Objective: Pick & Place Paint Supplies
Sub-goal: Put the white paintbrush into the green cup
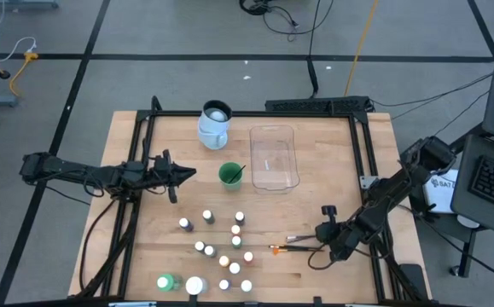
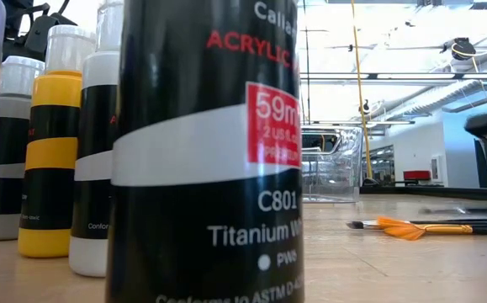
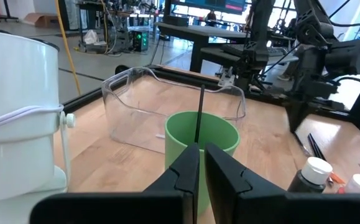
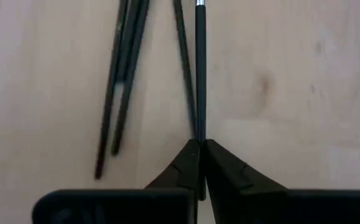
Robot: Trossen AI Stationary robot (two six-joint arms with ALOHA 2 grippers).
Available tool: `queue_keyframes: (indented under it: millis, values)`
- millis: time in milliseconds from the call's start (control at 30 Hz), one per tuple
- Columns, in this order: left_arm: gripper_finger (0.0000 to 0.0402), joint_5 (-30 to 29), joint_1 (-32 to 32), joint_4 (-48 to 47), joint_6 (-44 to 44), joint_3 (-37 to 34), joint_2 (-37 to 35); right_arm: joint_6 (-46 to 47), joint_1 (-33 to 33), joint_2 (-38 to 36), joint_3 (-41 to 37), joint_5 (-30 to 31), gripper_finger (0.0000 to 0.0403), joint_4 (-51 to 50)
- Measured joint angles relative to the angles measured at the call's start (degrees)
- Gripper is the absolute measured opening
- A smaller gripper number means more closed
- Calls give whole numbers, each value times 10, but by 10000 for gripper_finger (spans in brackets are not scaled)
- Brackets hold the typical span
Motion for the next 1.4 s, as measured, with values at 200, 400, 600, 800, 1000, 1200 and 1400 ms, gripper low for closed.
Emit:
queue_keyframes:
  millis: [200,400,600,800,1000,1200,1400]
  values:
    - [26,0,0,2,-16,0,0,-18,-10,-26,4,-1,6,4]
    - [26,2,0,19,-74,0,0,-77,-41,-31,23,31,5,5]
    - [26,88,0,78,-77,0,0,-229,-68,-31,80,108,5,3]
    - [26,166,0,113,-100,1,13,-450,-93,-31,146,184,5,7]
    - [26,181,-24,111,-127,41,97,-783,-102,-26,176,306,6,114]
    - [26,165,-83,112,-107,141,249,-1053,-114,24,178,372,6,291]
    - [27,122,-95,56,-82,281,375,-1274,-141,103,177,439,6,391]
